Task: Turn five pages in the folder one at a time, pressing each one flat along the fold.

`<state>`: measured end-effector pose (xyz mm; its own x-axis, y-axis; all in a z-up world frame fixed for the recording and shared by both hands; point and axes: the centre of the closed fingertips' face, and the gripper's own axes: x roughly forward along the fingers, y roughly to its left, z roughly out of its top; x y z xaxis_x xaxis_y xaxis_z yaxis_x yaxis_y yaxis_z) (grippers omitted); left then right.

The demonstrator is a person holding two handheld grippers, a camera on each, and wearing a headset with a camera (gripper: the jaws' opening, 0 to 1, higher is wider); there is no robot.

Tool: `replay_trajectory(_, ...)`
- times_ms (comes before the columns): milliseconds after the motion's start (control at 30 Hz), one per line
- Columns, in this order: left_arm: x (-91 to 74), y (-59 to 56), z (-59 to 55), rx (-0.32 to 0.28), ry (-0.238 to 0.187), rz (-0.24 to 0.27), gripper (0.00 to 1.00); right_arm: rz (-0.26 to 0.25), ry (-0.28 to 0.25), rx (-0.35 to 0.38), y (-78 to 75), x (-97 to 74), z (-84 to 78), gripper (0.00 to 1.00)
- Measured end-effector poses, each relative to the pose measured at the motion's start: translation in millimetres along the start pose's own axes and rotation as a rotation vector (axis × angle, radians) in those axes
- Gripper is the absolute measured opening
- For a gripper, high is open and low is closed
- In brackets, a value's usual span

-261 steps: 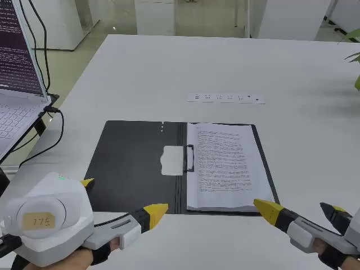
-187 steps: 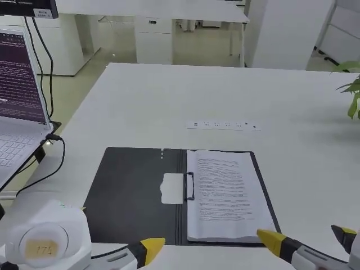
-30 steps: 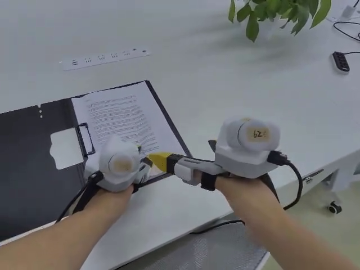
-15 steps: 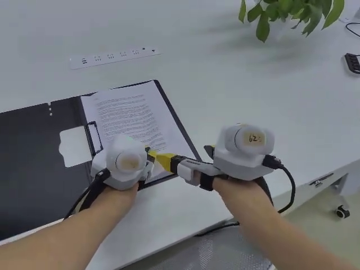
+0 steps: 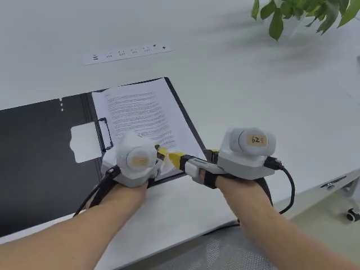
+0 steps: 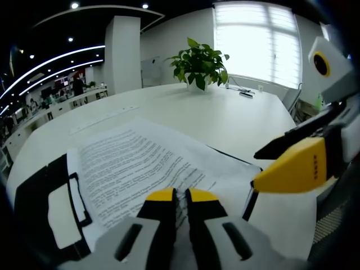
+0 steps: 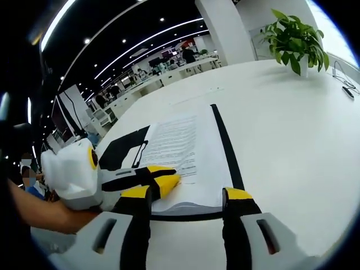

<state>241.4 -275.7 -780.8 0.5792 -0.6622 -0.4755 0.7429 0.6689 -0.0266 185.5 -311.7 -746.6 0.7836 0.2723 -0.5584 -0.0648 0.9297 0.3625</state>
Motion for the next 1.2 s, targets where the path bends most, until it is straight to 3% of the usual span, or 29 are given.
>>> replay_trajectory(533,0.1,0.3,0.5,-0.01,-0.005,0.007,0.06,-0.052,0.031,0.088,-19.0,11.2,-15.3,0.28)
replay_trajectory(733,0.1,0.3,0.7,-0.012,-0.006,0.007,0.06,-0.077,0.038,0.17,-27.1,10.3,-17.5,0.17)
replay_trajectory(933,0.1,0.1,0.8,-0.014,-0.006,0.01,0.06,-0.114,0.044,0.182,-34.8,8.1,-21.3,0.01)
replay_trajectory(1200,0.2,0.0,0.5,-0.013,0.0,0.012,0.06,-0.099,0.017,0.303,-33.2,5.1,-19.1,0.0)
